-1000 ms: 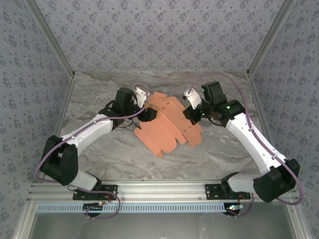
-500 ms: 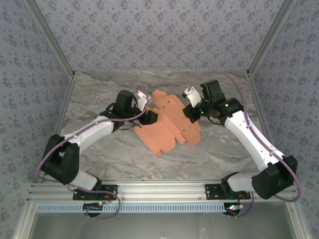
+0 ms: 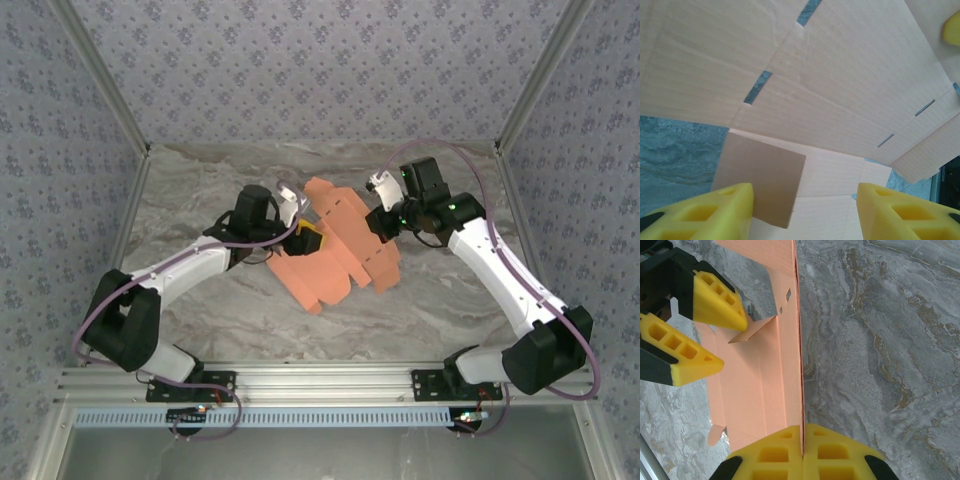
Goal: Fold the paper box
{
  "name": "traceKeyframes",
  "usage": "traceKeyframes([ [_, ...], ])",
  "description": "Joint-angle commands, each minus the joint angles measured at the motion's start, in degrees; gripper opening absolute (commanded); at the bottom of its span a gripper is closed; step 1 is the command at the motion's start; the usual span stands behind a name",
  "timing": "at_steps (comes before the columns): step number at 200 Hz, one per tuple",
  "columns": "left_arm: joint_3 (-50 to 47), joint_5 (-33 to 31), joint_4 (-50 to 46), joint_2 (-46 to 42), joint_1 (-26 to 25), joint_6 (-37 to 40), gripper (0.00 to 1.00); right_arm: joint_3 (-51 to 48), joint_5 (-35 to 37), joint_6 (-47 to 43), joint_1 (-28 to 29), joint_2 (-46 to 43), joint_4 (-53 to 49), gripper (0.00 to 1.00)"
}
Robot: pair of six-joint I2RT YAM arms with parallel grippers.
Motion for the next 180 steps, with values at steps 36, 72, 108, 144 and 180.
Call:
traceKeyframes([
  [36, 4.4, -0.5, -0.2, 4.3, -1.7, 1.6, 0.57, 0.8, -3.9, 1.5, 0.2, -0.4, 1.6, 0.00],
  [72, 4.6, -0.5, 0.9, 6.7, -2.4, 1.3, 0.57, -0.6, -4.5, 1.6, 0.2, -0.9, 2.3, 0.00],
  [108, 4.2, 1.2, 1.0, 5.1, -2.8, 1.4, 0.57, -0.7, -0.6, 0.7, -0.2, -0.7, 0.8, 0.00],
  [144, 1.8, 1.3, 0.4, 0.0, -2.4, 0.9, 0.59, 0.7, 8.4, -1.0, 0.1, -0.3, -2.7, 0.00],
  [180, -1.8, 0.2, -0.2, -5.1, -0.1, -1.1, 0.60, -0.1, 18.9, -3.8, 2.7, 0.7, -3.1, 0.00],
])
